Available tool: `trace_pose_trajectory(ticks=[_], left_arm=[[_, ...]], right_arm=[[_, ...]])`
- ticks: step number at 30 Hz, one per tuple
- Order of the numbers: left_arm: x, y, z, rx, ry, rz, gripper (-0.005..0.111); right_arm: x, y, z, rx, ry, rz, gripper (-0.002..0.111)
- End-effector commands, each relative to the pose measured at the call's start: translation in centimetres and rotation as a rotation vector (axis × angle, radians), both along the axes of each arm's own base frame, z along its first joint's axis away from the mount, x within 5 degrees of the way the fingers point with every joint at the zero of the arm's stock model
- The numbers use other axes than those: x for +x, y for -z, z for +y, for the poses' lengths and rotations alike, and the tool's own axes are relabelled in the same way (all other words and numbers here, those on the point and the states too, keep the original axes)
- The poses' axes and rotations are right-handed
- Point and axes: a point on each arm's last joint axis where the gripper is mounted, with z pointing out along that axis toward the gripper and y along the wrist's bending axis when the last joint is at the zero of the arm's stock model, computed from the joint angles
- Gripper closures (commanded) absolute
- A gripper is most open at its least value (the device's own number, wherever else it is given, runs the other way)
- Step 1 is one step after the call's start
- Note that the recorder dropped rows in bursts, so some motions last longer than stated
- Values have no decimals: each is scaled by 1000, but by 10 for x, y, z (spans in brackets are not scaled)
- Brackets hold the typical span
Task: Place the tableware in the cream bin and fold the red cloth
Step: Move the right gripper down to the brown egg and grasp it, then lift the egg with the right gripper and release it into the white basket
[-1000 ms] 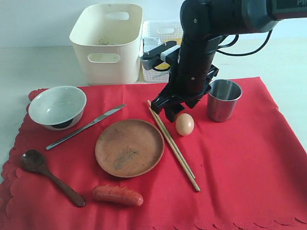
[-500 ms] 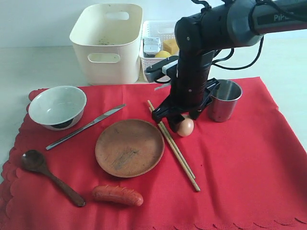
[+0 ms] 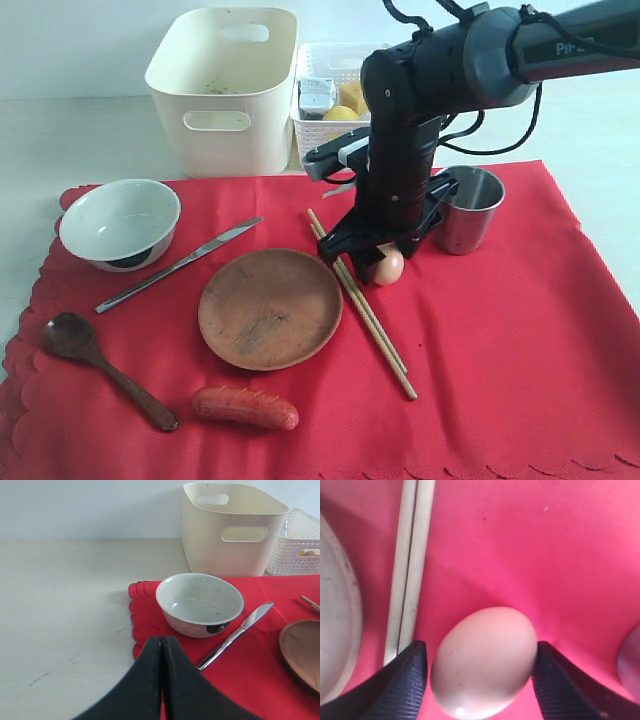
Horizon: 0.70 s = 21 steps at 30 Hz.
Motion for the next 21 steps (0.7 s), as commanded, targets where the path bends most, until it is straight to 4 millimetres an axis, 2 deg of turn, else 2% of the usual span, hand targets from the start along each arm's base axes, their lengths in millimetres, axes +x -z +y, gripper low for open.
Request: trace_pose_trajectory(ticks=[1, 3, 5, 10, 13, 16, 21], left_arm=[[0, -2, 0, -4, 7, -18, 105], [0, -2, 0, -4, 7, -18, 105], [0, -2, 0, -4, 7, -18, 105], [0, -2, 0, -4, 7, -18, 105], [0, -2, 0, -4, 7, -18, 105], [0, -2, 0, -4, 7, -18, 105], [0, -2, 0, -4, 7, -18, 105]], right_arm=[[-1, 5, 0, -11, 2, 9, 50], [-1, 5, 0, -10, 2, 7, 53], [-1, 5, 0, -11, 0, 6, 61], [0, 2, 0, -10, -1, 0, 94], [1, -4, 0, -17, -4, 1, 108], [3, -15, 1, -10, -13, -12, 108], [3, -53, 1, 37, -14, -88, 108]])
